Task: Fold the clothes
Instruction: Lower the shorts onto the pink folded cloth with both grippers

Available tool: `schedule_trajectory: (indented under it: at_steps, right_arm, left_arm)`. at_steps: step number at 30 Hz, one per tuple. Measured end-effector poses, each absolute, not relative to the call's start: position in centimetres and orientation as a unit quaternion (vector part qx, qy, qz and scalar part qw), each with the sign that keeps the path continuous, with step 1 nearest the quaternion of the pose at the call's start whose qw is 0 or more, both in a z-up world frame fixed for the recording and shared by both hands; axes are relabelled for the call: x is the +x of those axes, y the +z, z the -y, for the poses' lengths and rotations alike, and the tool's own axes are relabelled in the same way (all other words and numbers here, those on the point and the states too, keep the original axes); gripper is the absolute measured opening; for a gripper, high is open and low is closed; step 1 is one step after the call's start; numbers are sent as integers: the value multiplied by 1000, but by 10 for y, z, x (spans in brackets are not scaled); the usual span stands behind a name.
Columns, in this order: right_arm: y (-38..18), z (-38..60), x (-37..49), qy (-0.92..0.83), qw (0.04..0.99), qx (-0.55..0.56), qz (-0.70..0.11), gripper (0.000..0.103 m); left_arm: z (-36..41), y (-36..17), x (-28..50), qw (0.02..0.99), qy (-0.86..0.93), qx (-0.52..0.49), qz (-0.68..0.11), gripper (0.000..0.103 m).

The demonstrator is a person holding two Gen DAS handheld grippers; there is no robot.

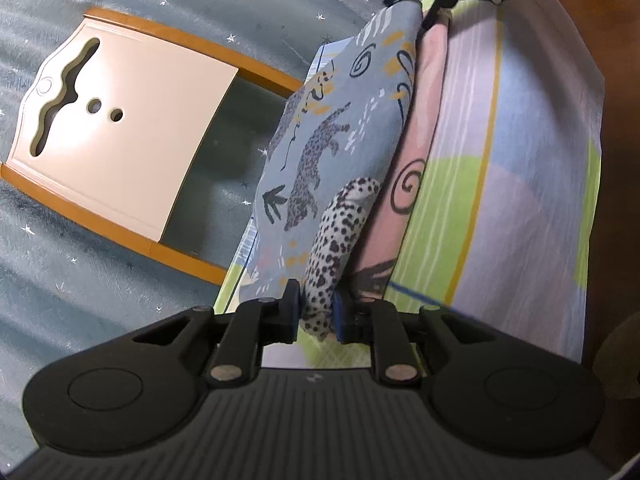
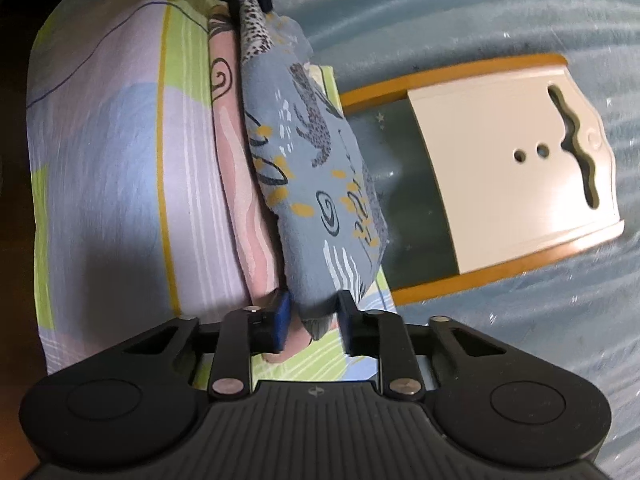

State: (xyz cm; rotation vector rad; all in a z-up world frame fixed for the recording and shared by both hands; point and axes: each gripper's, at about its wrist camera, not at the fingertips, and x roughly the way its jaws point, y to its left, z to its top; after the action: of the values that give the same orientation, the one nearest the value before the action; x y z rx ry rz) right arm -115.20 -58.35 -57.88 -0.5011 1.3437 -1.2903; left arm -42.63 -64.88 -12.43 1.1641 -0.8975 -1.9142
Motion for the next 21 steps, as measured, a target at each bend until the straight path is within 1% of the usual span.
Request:
schedule_trajectory:
  at_steps: [1,3,5,7,8,10,13,15,18,20,21]
  right_arm:
    - [-580,581,-1155,-551,570,-212,-571,20]
    - [-589,581,-1163,-552,567,-213,-573,21]
    - [-594,577,-1168,-556,564,-217,-571,31]
    - [-602,577,-1178,-561,565,-217,-566,36]
    - [-607,578,-1183,-563,566,-215,-563,37]
    - [-615,577,-1192,-564,572,-213,-556,42]
    - [-611,565,-1173,-559,581,-216,-551,43]
    - [-598,567,-1176,-558,587,-213,-546,43]
    - [-621,592,-1199,-557,596,-204,-541,42]
    - [-633,607,-1211,-564,606,-189,-528,36]
    - [-638,614,-1220,-566,609,-188,-523,36]
  left_arm:
    - [648,-125,-424,355,-739,453,349,22]
    - [648,-125,-419,357,-735,459,349,23]
    - [648,-126,-415,360,-733,463,345,23]
    - [648,-127,-411,361,-728,469,346,23]
    - [646,-128,-410,361,-724,472,350,24]
    - [644,-130,-408,362,-720,473,357,29]
    - [641,-126,-408,362,-725,466,355,36]
    - [643,-122,-408,366,-732,462,341,36]
    - [644,-119,-408,369,-737,454,340,36]
    - [642,-117,-409,365,-738,450,346,36]
    - [640,-117,-409,363,-740,447,347,36]
